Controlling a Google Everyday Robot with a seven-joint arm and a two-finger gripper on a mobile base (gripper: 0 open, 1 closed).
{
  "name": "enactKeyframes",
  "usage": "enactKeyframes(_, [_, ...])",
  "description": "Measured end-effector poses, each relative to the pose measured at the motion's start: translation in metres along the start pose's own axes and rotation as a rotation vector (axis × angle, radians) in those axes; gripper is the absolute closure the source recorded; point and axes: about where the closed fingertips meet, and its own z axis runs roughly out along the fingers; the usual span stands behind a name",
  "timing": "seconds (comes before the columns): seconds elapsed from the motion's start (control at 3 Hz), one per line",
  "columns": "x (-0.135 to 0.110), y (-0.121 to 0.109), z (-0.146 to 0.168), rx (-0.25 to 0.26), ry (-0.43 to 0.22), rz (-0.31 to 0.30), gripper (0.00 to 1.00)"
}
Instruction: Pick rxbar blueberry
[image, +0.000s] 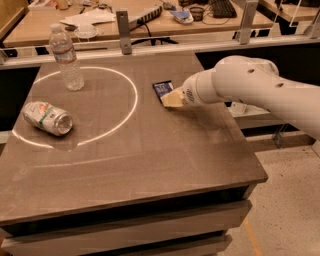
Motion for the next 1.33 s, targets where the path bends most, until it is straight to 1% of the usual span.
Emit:
enactKeyframes(0.33, [-0.013,0.007,-0.009,-0.05,-0.041,-0.042,1.0])
enactKeyframes(0.67, [-0.037,0.02,-0.031,-0.178,-0.121,-0.046,1.0])
enactKeyframes(1.0, [-0.069,0.04,-0.058,-0.366,-0.232,-0.093,1.0])
enactKeyframes(1.33, [-0.082,0.061,-0.082,-0.518,-0.288,-0.358,1.0])
